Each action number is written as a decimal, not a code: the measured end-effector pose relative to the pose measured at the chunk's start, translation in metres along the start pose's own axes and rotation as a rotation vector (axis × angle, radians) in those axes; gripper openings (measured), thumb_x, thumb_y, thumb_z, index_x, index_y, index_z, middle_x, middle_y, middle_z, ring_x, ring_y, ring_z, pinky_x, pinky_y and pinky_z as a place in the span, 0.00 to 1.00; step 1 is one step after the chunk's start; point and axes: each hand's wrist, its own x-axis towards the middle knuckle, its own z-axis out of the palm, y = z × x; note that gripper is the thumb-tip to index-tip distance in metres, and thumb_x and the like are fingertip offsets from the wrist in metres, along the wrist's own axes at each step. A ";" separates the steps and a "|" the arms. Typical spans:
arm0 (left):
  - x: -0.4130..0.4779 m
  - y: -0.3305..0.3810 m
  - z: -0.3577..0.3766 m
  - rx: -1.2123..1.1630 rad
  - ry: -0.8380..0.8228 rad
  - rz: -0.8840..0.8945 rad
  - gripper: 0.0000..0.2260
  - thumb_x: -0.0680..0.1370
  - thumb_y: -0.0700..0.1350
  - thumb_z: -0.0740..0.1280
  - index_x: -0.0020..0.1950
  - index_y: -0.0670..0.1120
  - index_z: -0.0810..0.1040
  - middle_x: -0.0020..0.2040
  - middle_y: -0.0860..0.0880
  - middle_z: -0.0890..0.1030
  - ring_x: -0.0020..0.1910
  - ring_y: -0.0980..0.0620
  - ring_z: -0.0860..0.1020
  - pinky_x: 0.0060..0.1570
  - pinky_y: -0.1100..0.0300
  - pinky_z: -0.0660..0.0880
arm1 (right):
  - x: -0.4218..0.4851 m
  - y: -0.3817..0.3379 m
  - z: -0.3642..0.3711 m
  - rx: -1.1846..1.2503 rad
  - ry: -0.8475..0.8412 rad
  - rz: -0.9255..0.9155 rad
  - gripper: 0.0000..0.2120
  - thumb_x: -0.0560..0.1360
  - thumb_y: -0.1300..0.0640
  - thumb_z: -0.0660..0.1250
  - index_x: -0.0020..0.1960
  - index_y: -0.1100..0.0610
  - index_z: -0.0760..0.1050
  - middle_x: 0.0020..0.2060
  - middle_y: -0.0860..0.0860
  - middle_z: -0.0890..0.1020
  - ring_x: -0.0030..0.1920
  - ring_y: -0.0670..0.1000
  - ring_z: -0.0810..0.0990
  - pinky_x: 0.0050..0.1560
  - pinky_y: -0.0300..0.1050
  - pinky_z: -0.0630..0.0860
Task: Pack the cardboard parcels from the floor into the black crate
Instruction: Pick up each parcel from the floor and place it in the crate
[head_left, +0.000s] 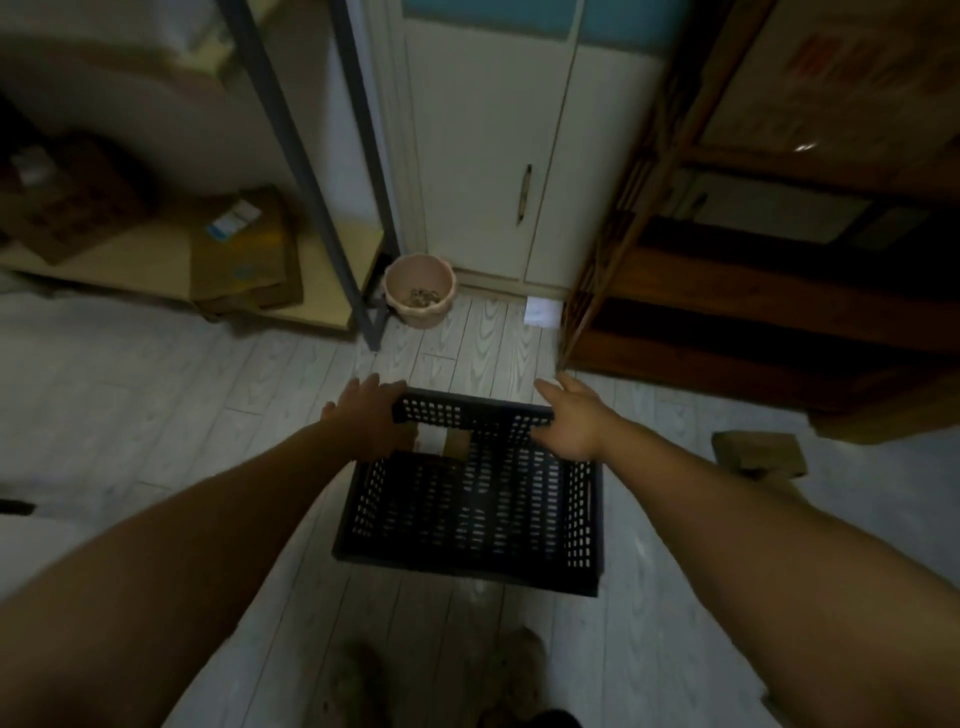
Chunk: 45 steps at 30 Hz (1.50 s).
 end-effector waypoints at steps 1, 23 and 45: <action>-0.021 0.007 -0.015 -0.005 0.008 -0.001 0.33 0.75 0.56 0.65 0.76 0.53 0.54 0.77 0.44 0.52 0.76 0.41 0.49 0.73 0.39 0.54 | -0.025 -0.001 -0.015 -0.011 0.025 0.006 0.38 0.77 0.44 0.63 0.79 0.50 0.45 0.78 0.53 0.43 0.78 0.56 0.43 0.77 0.50 0.47; -0.365 0.286 -0.062 -0.059 0.129 0.602 0.33 0.77 0.54 0.64 0.77 0.52 0.52 0.78 0.46 0.51 0.77 0.44 0.53 0.74 0.49 0.54 | -0.493 0.186 -0.057 0.043 0.540 0.433 0.35 0.77 0.43 0.63 0.78 0.49 0.50 0.78 0.52 0.48 0.77 0.55 0.52 0.74 0.50 0.56; -0.332 0.621 0.136 -0.278 -0.291 0.620 0.29 0.78 0.47 0.64 0.76 0.47 0.54 0.75 0.45 0.62 0.72 0.45 0.64 0.66 0.55 0.64 | -0.553 0.528 -0.001 0.308 0.244 0.638 0.37 0.78 0.45 0.62 0.79 0.52 0.46 0.78 0.54 0.47 0.77 0.57 0.52 0.75 0.50 0.53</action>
